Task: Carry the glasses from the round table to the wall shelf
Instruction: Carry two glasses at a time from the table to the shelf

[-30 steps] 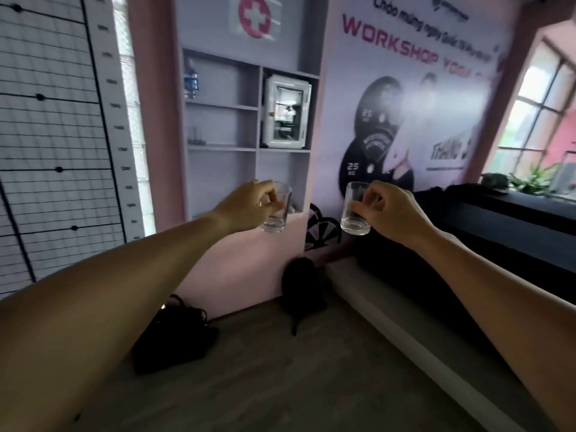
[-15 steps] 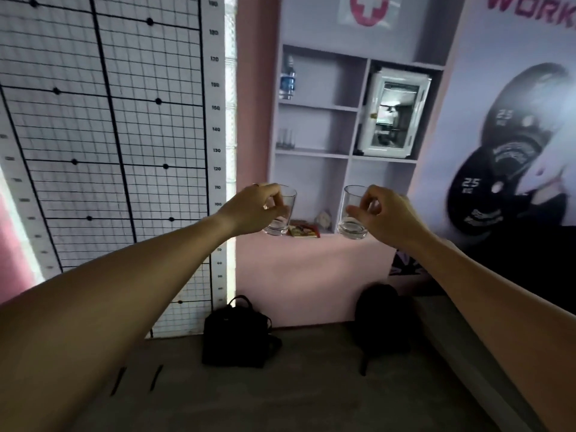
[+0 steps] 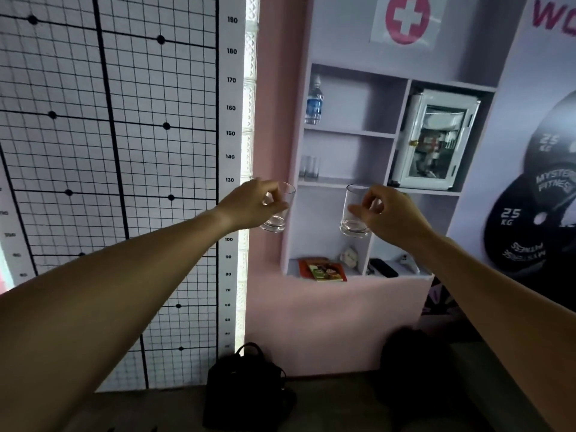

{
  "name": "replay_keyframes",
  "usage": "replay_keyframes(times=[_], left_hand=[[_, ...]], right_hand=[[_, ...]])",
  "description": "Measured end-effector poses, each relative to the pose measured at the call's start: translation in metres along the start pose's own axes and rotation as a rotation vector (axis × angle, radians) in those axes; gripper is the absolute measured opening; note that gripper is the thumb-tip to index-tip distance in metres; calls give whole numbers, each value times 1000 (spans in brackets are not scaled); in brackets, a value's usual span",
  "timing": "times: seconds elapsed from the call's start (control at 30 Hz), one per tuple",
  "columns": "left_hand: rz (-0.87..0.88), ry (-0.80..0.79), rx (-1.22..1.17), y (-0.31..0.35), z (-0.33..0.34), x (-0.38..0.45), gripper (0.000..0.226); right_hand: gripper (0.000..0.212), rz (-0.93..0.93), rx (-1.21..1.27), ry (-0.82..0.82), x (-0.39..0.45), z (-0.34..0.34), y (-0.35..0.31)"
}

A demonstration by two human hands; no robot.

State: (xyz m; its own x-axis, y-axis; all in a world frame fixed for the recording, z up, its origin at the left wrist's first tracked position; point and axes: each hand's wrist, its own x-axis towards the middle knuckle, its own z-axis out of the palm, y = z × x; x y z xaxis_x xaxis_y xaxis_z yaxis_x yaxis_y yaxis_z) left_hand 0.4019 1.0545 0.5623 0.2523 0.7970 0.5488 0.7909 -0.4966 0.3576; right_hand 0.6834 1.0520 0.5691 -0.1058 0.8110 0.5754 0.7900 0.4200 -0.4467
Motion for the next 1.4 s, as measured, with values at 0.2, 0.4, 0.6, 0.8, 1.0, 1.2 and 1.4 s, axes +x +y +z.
replay_keyframes(times=[0.2, 0.4, 0.6, 0.8, 1.0, 1.2, 1.4], left_hand=[[22, -27, 3, -20, 30, 50, 18], [41, -59, 6, -18, 80, 113, 16], [24, -30, 0, 1, 140, 196, 18], [-21, 28, 38, 11, 190, 272, 18], [-102, 95, 113, -7, 217, 318, 21], [-129, 182, 143, -40, 220, 347, 19], [-151, 212, 162, -90, 221, 382, 20]], right_hand=[[28, -8, 8, -8, 42, 22, 34], [27, -6, 28, -3, 84, 24, 99], [27, -18, 29, 18, 143, 12, 185], [27, -25, 51, 19, 210, 2, 260], [26, -67, 51, -14, 259, 21, 292], [25, -139, 79, -61, 305, 57, 292], [26, -181, 114, -85, 358, 104, 279]])
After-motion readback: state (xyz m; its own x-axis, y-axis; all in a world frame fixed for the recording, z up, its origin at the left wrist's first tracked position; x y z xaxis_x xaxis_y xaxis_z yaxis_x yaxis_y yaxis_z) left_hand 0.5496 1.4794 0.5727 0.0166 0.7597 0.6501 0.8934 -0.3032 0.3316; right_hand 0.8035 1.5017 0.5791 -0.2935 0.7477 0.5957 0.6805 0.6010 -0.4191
